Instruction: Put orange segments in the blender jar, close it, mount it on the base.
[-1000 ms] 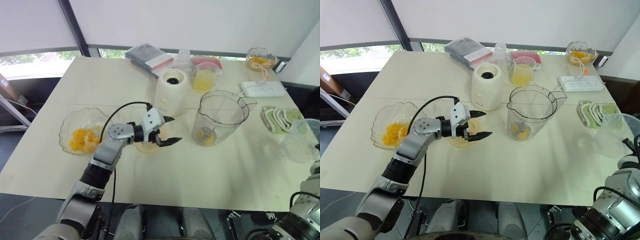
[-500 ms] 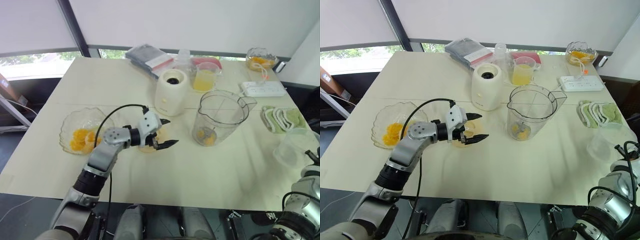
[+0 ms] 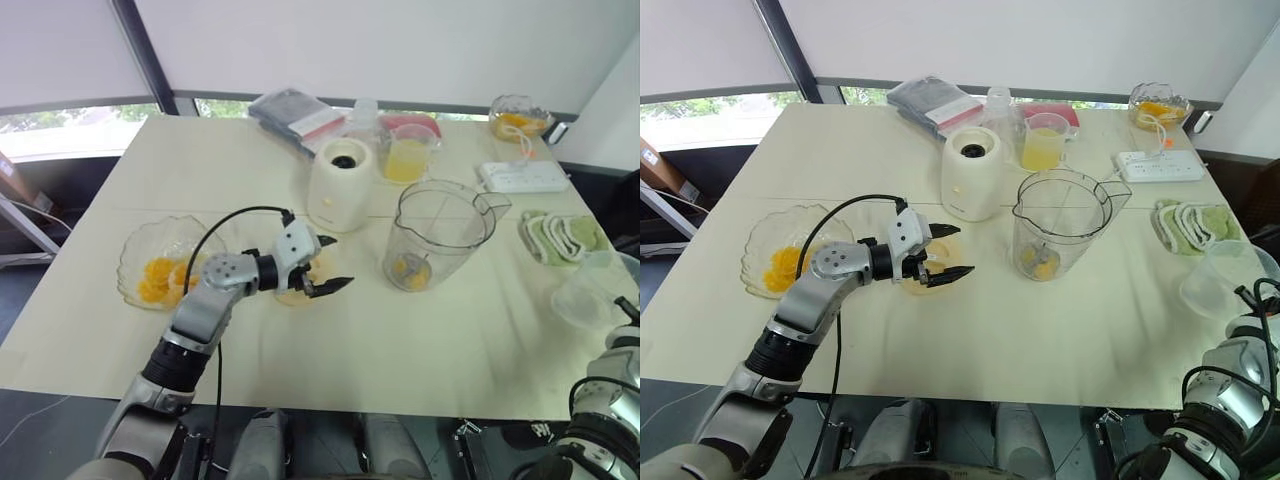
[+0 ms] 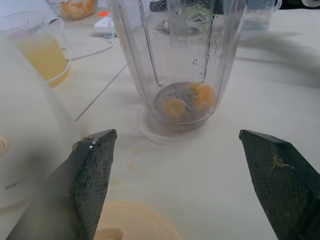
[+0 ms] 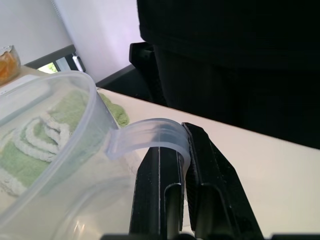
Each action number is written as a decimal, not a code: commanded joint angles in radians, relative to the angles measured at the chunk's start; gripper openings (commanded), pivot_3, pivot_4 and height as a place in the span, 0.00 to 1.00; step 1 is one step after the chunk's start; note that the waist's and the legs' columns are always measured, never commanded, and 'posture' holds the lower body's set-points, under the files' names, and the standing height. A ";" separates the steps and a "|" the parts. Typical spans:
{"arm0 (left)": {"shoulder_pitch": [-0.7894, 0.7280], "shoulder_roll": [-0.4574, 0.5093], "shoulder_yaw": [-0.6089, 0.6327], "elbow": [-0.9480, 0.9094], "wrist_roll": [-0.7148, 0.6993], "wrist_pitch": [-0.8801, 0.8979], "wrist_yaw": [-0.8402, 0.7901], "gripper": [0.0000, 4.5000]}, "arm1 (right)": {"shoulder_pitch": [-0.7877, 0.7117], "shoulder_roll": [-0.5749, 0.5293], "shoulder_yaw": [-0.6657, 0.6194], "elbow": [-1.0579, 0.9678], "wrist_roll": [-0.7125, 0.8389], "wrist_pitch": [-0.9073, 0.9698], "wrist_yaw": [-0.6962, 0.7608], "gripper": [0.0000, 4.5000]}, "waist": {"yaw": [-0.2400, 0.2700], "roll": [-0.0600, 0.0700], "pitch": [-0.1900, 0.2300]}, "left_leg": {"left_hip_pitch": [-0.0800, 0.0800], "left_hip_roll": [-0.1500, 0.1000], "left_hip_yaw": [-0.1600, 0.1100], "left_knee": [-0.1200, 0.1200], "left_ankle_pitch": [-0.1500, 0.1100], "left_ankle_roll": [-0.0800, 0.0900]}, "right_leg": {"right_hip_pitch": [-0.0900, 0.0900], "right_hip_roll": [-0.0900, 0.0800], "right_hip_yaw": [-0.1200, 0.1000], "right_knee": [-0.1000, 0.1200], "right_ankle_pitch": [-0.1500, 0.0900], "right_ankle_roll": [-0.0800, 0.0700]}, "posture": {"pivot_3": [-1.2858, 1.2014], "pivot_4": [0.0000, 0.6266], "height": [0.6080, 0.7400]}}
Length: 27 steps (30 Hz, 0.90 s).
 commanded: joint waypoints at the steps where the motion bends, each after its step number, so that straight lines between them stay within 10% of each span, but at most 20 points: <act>1: -0.004 0.006 0.007 -0.043 -0.009 0.001 0.007 0.91 | 0.008 -0.011 0.007 0.006 0.022 0.011 -0.009 0.01 | -0.007 0.000 0.000 | 0.000 0.000 0.000 0.000 0.000 0.000 | 0.000 0.000 0.000 0.000 0.000 0.000 | 0.52 0.24 1.00; 10: -0.006 0.008 -0.002 -0.042 -0.007 -0.004 0.011 0.91 | 0.038 -0.007 0.022 0.004 0.050 0.044 -0.025 0.01 | -0.016 -0.002 0.001 | 0.010 0.000 -0.001 -0.001 0.000 0.000 | 0.011 0.000 0.000 -0.003 -0.002 -0.003 | 0.52 0.24 1.00; 18: -0.010 0.008 -0.005 -0.037 -0.009 -0.006 0.007 0.91 | 0.057 -0.012 0.047 -0.021 0.058 0.053 -0.021 0.77 | -0.020 -0.002 0.001 | 0.014 0.001 0.000 -0.002 0.000 0.000 | 0.015 -0.001 0.001 -0.005 -0.002 -0.003 | 0.52 0.24 1.00; 27: -0.023 0.012 -0.005 -0.019 -0.006 -0.019 -0.007 0.91 | 0.146 0.013 0.059 -0.178 0.065 0.067 -0.040 0.77 | -0.016 -0.002 0.001 | 0.013 0.001 0.000 -0.002 0.000 0.000 | 0.014 -0.001 0.001 -0.005 -0.002 -0.003 | 0.52 0.24 1.00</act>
